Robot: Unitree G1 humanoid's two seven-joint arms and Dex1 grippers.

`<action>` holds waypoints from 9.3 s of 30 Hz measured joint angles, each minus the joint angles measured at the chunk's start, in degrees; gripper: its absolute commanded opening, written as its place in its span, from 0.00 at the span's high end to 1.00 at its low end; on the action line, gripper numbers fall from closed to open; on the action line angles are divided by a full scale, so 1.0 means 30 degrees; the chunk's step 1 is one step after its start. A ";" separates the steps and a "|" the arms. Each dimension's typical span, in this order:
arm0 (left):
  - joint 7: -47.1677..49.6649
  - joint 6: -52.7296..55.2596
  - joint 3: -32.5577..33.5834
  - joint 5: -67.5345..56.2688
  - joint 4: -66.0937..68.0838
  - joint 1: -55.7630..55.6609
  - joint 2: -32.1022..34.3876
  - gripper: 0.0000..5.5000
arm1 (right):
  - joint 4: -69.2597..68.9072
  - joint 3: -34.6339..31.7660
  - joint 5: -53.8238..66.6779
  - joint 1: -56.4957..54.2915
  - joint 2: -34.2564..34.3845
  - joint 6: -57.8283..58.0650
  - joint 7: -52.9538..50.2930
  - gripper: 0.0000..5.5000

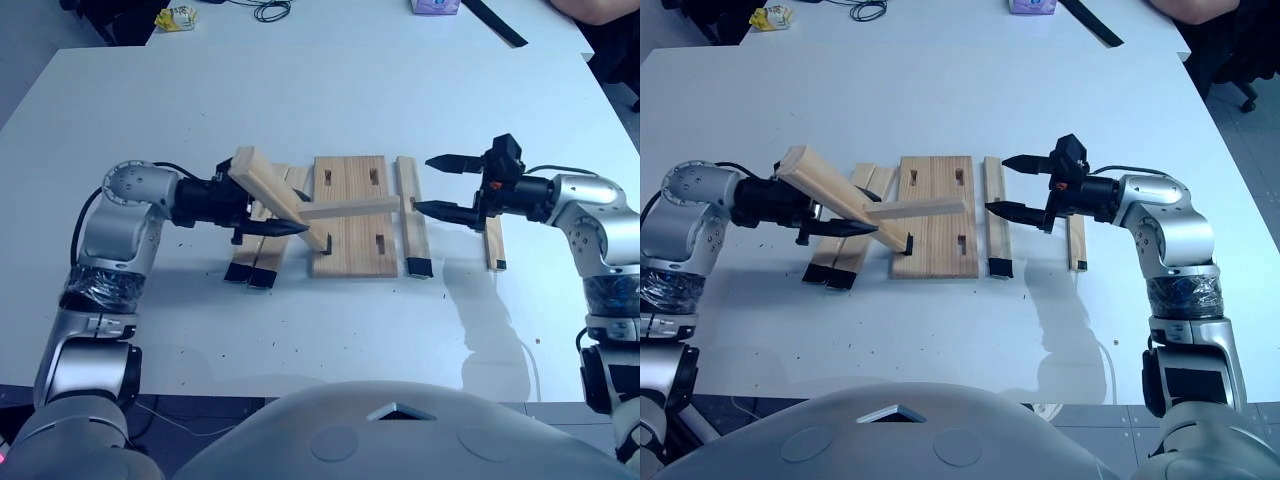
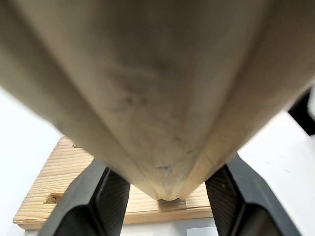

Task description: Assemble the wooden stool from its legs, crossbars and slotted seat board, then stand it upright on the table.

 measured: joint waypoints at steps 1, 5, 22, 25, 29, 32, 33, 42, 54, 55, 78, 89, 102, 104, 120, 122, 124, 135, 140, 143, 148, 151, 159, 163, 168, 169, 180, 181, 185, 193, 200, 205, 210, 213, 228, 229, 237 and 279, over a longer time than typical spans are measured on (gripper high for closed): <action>0.0572 0.0146 0.0013 0.0094 -0.0694 0.0389 0.0000 0.63 | -0.0141 -0.0083 0.0100 0.0108 0.0066 0.0023 -0.0220 0.08; 0.2165 0.0684 -0.0092 0.0658 -0.3004 0.1791 0.0313 0.63 | -0.1182 -0.0241 0.0574 0.0534 0.0237 0.0211 -0.0878 0.08; 0.2987 0.2498 -0.1534 0.0150 -0.3417 0.1150 0.1267 0.63 | -0.2963 -0.0715 0.1208 0.2416 0.0855 0.0534 -0.2953 0.08; 0.2496 0.2496 -0.1613 -0.0195 -0.2170 0.0625 0.1074 0.62 | -0.2802 -0.0706 0.1216 0.2361 0.0959 0.0529 -0.3050 0.08; 0.2110 0.2208 -0.1695 -0.0338 -0.1330 0.0444 0.1035 0.62 | -0.2480 -0.0716 0.1219 0.2191 0.0955 0.0524 -0.3102 0.08; 0.1706 0.1041 -0.1760 -0.0322 -0.0380 0.0244 0.1038 0.62 | -0.2372 -0.0757 0.1221 0.2151 0.0954 0.0515 -0.3161 0.08; 0.1592 0.0615 -0.1784 -0.0289 -0.0070 0.0150 0.1049 0.62 | -0.2346 -0.0761 0.1221 0.2152 0.0954 0.0513 -0.3169 0.08; 0.1498 -0.1476 -0.2316 -0.0160 0.1513 -0.0582 0.1345 0.63 | -0.2083 -0.0798 0.1224 0.2154 0.1173 0.0413 -0.3426 0.08; 0.2568 0.2692 -0.2514 0.0876 0.1784 0.1952 0.1705 0.38 | -0.1912 -0.1302 0.1260 0.2037 0.1252 0.0325 -0.3519 0.08; 0.2690 0.2799 -0.2273 0.0880 0.1648 0.1922 0.1702 0.36 | -0.1884 -0.1303 0.1263 0.1963 0.1256 0.0324 -0.3514 0.08; 1.3955 0.4309 0.5783 -0.1117 -0.3088 0.9153 -0.3991 0.35 | -0.1272 -0.1726 -0.0955 0.1819 0.1211 0.1266 -0.8386 0.08; 1.8637 0.6351 0.4789 0.1485 -0.2901 0.8094 -0.5298 0.35 | -0.0890 -0.1646 -0.1033 0.1758 0.2729 0.1447 -1.0102 0.08; 1.8419 0.6376 0.3914 0.1767 -0.3137 0.8099 -0.6152 0.35 | 0.0045 -0.1433 -0.1111 0.1479 0.2921 0.1374 -0.9757 0.08; 1.8241 0.6372 0.3702 0.1828 -0.3314 0.8203 -0.6146 0.35 | 0.0214 -0.1385 -0.1236 0.1350 0.2920 0.1371 -0.9656 0.08; 1.8396 0.6824 0.4349 0.2024 -0.3553 0.8490 -0.5852 0.35 | 0.0167 -0.1338 -0.1286 0.1469 0.2932 0.1339 -0.9486 0.08; 1.8372 0.7141 0.4549 0.1691 -0.3759 0.8643 -0.5882 0.35 | 0.0151 -0.1338 -0.1286 0.1515 0.2946 0.1338 -0.9487 0.08; 1.8343 0.7512 0.4669 0.1380 -0.4086 0.8853 -0.5928 0.35 | 0.0130 -0.1338 -0.1286 0.1534 0.2946 0.1338 -0.9486 0.08; 1.8254 0.8043 0.5251 0.0947 -0.4810 0.9678 -0.5755 0.35 | -0.0373 -0.1387 -0.1270 0.1832 0.2968 0.1341 -0.9527 0.08; 1.8233 0.8091 0.5880 0.0913 -0.4768 0.9967 -0.5622 0.35 | -0.0513 -0.1454 -0.1264 0.2219 0.2971 0.1344 -0.9535 0.08; 1.8156 0.8241 0.6110 0.0871 -0.4754 1.0082 -0.5410 0.35 | -0.0575 -0.1454 -0.1264 0.2400 0.2981 0.1345 -0.9535 0.08; 1.7821 0.7923 0.6076 0.1106 -0.4437 1.0187 -0.4924 0.35 | -0.0609 -0.1454 -0.1263 0.2398 0.2986 0.1348 -0.9538 0.08; 1.7750 0.7733 0.5820 0.1475 -0.4443 1.0226 -0.4699 0.35 | -0.0657 -0.1454 -0.1263 0.2401 0.3002 0.1349 -0.9551 0.08; 1.8266 0.7898 0.5168 0.2327 -0.4201 0.9976 -0.4409 0.42 | -0.0957 -0.1452 -0.1254 0.2480 0.3189 0.1393 -0.9714 0.08; 1.9122 0.8143 0.5077 0.2814 -0.4120 0.9737 -0.4445 0.52 | -0.1121 -0.1452 -0.1238 0.2495 0.3289 0.1513 -0.9820 0.08; 1.9556 0.8638 0.4776 0.3140 -0.4301 0.9452 -0.4430 0.63 | -0.1131 -0.1454 -0.1233 0.2494 0.3438 0.1654 -0.9936 0.08; 1.9630 0.8844 0.4716 0.3151 -0.4454 0.9405 -0.4430 0.63 | -0.1135 -0.1456 -0.1233 0.2495 0.3463 0.1660 -0.9949 0.08; 1.9901 1.0015 0.4770 0.3142 -0.5359 0.9223 -0.4329 0.63 | -0.1371 -0.1487 -0.1223 0.2848 0.3633 0.1681 -1.0123 0.08; 1.9906 1.0061 0.5134 0.2787 -0.5512 0.9289 -0.4609 0.63 | -0.1460 -0.1505 -0.1220 0.2952 0.3656 0.1689 -1.0179 0.08; 1.9913 1.0074 0.7084 0.0331 -0.6476 0.8917 -0.5989 0.63 | -0.1509 -0.1528 -0.1180 0.2996 0.3673 0.1756 -1.0238 0.08; 1.8890 0.8471 1.2564 -0.7234 -0.7718 0.5425 -0.6502 0.63 | -0.1359 -0.3477 0.1393 0.0616 0.3684 0.2890 -1.0043 0.08; 1.6792 0.7969 1.4927 -1.2074 -0.6397 0.0905 -0.2954 0.63 | -0.1295 -0.6208 0.5216 -0.3672 0.3844 0.4306 -1.0935 0.08; 1.3645 0.8909 1.1951 -1.3411 -0.6412 -0.0986 -0.2228 0.63 | -0.2077 -0.4961 0.7205 -0.6516 0.3824 0.5837 -0.9324 0.08; 1.0779 0.9496 0.9554 -1.3509 -0.5905 -0.1218 -0.2124 0.63 | -0.0620 -0.4265 0.9403 -0.9547 0.4152 0.8893 -0.8694 0.08; 0.9509 0.9634 0.8706 -1.3347 -0.5627 -0.1439 -0.2043 0.63 | -0.0534 -0.4423 1.1146 -1.0814 0.4181 1.0304 -0.8082 0.08; 0.6460 0.9494 0.6394 -1.1448 -0.5122 -0.1456 -0.2038 0.63 | -0.1142 -0.4492 1.5206 -1.2819 0.5232 1.2020 -0.8318 0.08; 0.6373 0.9494 0.6260 -1.1438 -0.5149 -0.1527 -0.2035 0.63 | -0.1252 -0.4397 1.5321 -1.2898 0.5358 1.2021 -0.8559 0.08; 0.5626 0.9396 0.5632 -1.1046 -0.5183 -0.2024 -0.2007 0.63 | -0.2307 -0.2641 1.4663 -1.2808 0.5956 1.1960 -0.9151 0.14; 0.5158 0.8349 0.3913 -0.7948 -0.3853 -0.1620 -0.0667 0.29 | -0.3001 -0.2429 1.2505 -1.1970 0.5339 1.1151 -0.9849 0.63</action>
